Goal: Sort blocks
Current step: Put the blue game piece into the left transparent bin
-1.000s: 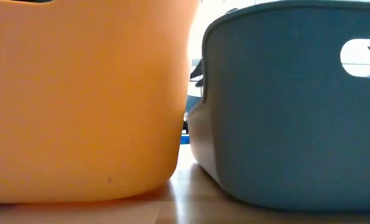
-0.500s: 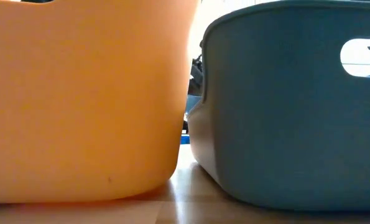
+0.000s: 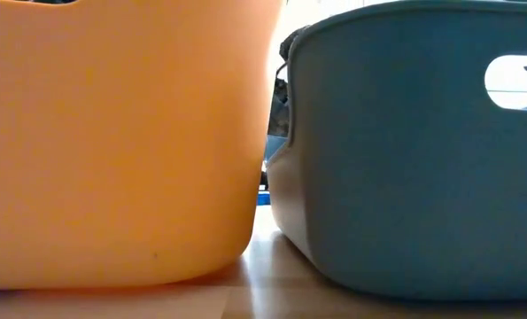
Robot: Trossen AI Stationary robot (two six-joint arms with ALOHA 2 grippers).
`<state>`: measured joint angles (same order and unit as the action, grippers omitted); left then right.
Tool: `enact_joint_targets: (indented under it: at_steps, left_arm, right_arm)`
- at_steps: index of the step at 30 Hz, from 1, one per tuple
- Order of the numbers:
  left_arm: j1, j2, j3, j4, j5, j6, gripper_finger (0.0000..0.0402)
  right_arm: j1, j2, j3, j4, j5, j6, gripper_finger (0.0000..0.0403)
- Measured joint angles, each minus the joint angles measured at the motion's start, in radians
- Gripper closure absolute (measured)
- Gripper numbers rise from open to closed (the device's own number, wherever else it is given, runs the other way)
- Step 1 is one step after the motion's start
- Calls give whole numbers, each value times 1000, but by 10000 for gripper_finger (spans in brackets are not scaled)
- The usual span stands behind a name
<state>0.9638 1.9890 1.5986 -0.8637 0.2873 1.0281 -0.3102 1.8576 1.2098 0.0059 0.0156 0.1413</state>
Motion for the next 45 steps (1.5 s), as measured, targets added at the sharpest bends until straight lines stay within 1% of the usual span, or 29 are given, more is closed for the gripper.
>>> enact_joint_targets:
  at_steps: [3,8,13,18,22,26,30,34,38,45]
  left_arm:
    - [-1,6,0,1,-39,61,228]
    - [-1,6,0,35,-65,45,225]
    - [-11,7,0,39,-117,74,200]
    - [-13,7,0,38,-110,90,164]
    - [-15,7,0,32,-102,107,147]
    - [-18,7,0,-18,-29,94,146]
    - [-21,1,5,-50,-28,126,148]
    - [-20,-11,47,-53,-5,127,148]
    - [-19,-10,59,-53,28,131,148]
    - [-12,21,56,-36,15,127,148]
  right_arm:
    - [25,0,0,7,14,22,138]
    - [50,0,0,26,18,64,138]
    - [79,0,0,18,37,88,138]
    - [98,-5,0,3,39,98,138]
    - [109,-23,0,-9,51,106,138]
    - [122,-58,0,-34,87,108,138]
    - [134,-102,0,-91,113,121,138]
    - [147,-137,0,-123,165,122,138]
    - [160,-139,0,-132,170,123,138]
    - [160,-137,0,-136,170,123,138]
